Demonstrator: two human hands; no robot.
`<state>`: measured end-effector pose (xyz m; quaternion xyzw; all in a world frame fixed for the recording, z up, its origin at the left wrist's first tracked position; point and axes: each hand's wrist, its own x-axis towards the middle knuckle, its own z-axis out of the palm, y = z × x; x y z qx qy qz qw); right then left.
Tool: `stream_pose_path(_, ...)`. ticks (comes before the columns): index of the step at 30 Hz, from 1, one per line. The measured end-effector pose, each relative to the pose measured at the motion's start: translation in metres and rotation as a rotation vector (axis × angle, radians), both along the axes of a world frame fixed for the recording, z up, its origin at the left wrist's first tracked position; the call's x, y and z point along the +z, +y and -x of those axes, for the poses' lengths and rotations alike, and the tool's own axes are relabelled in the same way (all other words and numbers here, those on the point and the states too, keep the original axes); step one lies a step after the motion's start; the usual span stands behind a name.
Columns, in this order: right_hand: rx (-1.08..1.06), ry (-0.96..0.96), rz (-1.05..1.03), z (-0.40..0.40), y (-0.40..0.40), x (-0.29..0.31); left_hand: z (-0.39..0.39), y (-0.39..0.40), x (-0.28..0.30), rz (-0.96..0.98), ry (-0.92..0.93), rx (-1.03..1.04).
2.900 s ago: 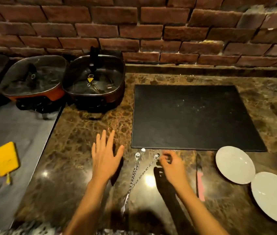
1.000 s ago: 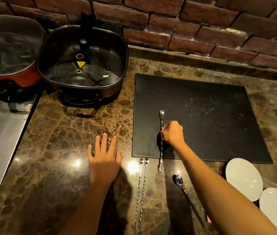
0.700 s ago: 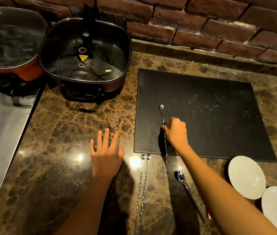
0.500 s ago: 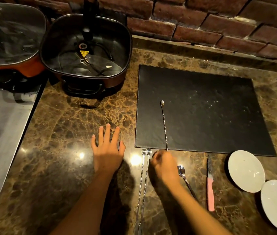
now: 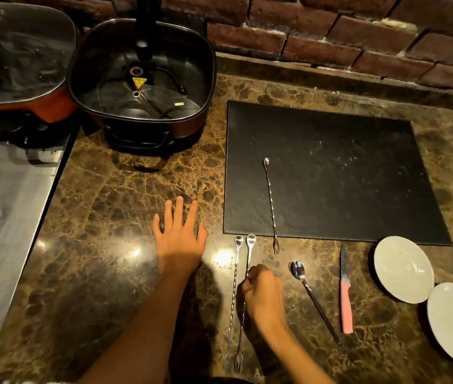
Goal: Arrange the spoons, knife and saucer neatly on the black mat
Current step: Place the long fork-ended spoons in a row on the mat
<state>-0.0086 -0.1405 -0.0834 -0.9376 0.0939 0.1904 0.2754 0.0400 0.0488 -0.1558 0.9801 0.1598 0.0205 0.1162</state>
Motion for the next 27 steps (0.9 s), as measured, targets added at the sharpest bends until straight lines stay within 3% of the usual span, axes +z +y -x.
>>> stream_pose_path(9,-0.013,-0.043,-0.031,-0.148,0.005,0.012,0.005,0.0,-0.012,-0.141,-0.146,-0.031)
stream_pose_path(15,0.094,-0.04,0.081,-0.206,0.02,0.011,0.0,0.002,-0.014,-0.11,-0.077,-0.012)
stream_pose_path(23,0.087,-0.17,0.019,-0.161,0.011,0.018,-0.001,0.003,-0.012,-0.115,-0.06,-0.012)
stream_pose_path(27,0.109,-0.023,-0.026,-0.074,0.018,0.01,-0.005,0.009,-0.01,-0.132,-0.085,-0.014)
